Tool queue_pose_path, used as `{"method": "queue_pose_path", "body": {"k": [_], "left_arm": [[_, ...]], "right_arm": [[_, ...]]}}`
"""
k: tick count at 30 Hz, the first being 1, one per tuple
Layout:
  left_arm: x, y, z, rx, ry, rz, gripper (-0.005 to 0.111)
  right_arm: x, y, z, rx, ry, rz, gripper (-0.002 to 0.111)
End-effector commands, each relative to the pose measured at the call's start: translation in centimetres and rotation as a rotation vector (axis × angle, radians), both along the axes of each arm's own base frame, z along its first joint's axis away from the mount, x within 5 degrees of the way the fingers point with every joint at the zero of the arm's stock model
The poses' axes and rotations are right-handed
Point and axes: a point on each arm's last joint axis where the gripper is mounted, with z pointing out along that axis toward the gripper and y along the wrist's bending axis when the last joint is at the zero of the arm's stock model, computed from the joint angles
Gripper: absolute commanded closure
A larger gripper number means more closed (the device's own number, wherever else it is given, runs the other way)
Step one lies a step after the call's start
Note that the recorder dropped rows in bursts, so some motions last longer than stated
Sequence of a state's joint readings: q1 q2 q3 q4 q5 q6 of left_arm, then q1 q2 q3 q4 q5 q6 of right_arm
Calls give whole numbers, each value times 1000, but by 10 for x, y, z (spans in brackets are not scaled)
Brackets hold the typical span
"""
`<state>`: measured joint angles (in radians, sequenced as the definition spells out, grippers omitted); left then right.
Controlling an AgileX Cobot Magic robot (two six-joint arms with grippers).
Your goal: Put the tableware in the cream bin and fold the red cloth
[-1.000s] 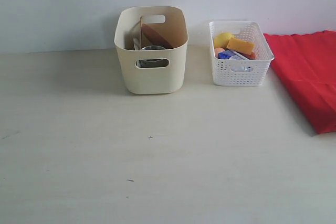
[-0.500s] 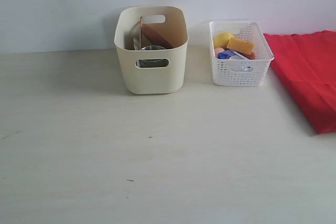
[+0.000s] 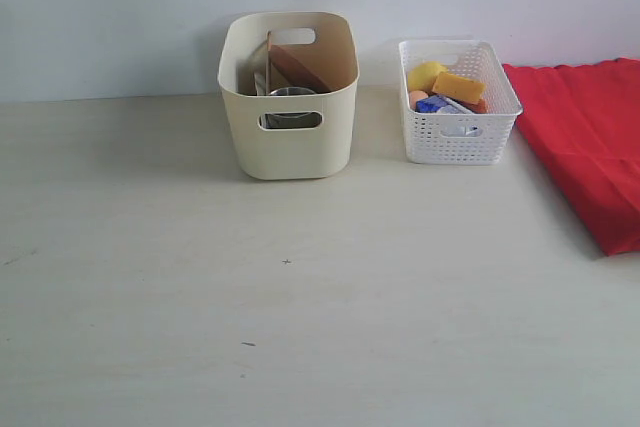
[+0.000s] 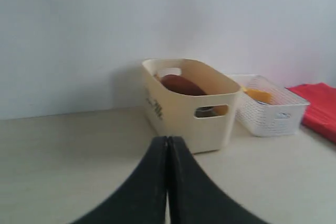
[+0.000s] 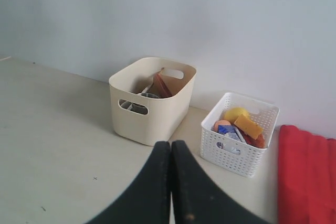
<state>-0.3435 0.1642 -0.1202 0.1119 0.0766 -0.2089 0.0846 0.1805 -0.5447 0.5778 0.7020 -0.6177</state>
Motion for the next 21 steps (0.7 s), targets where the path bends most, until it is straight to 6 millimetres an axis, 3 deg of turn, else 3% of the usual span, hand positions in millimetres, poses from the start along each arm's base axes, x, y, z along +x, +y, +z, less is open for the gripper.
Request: {"method": "queue_pose_path", "body": {"k": [1, 3, 21], "left_arm": [[-5, 12, -22, -61, -4, 157, 107], [-6, 15, -33, -72, 8, 217, 107], [-11, 23, -56, 112, 219, 291, 107]], "right_arm": [[-1, 0, -1, -4, -4, 4, 108], [-1, 0, -1, -4, -4, 4, 108], [-1, 0, -1, -5, 0, 6, 108]]}}
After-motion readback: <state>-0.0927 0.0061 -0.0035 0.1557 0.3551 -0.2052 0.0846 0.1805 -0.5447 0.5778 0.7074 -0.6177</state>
